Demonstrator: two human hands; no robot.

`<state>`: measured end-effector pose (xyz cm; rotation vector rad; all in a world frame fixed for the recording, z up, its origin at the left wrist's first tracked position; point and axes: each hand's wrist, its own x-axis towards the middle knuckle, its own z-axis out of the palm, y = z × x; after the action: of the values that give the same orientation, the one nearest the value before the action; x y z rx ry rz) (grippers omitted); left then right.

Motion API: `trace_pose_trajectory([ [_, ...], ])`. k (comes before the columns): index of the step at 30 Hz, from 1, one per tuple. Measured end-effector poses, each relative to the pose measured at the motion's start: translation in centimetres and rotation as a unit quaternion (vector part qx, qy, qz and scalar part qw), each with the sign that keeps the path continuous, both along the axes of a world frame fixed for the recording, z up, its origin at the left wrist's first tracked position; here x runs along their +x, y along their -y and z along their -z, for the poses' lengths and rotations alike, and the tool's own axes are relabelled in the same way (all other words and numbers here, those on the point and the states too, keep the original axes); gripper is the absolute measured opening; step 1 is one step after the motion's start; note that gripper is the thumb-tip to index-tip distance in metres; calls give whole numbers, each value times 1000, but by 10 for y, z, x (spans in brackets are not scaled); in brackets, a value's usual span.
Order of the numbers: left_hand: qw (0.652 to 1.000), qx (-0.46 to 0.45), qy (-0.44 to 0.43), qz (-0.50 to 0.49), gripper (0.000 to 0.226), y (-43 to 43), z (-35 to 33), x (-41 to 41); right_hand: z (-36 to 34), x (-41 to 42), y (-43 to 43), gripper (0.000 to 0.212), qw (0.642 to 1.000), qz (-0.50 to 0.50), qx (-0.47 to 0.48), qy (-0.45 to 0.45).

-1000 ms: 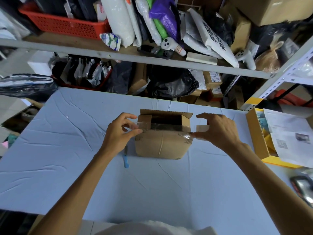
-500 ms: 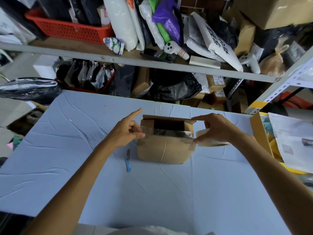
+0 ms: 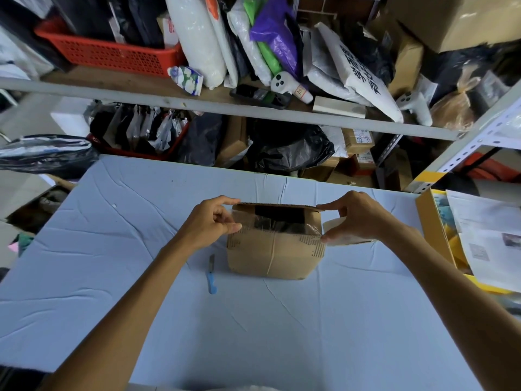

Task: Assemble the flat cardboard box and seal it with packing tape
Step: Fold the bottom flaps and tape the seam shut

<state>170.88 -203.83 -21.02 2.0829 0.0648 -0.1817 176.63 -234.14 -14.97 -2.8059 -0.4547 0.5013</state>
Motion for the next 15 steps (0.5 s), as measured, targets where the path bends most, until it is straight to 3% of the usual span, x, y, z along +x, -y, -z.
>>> trace_pose_trajectory([
  [6, 1000, 17, 7, -18, 36, 3, 0, 3, -3, 2, -4, 65, 1000, -8, -7, 0],
  [13, 1000, 9, 2, -8, 47, 0, -1, 0, 3, -1, 5, 67, 999, -21, 26, 42],
  [15, 1000, 7, 2, -2, 49, 0, -2, -2, 6, -5, 8, 54, 998, -24, 35, 45],
])
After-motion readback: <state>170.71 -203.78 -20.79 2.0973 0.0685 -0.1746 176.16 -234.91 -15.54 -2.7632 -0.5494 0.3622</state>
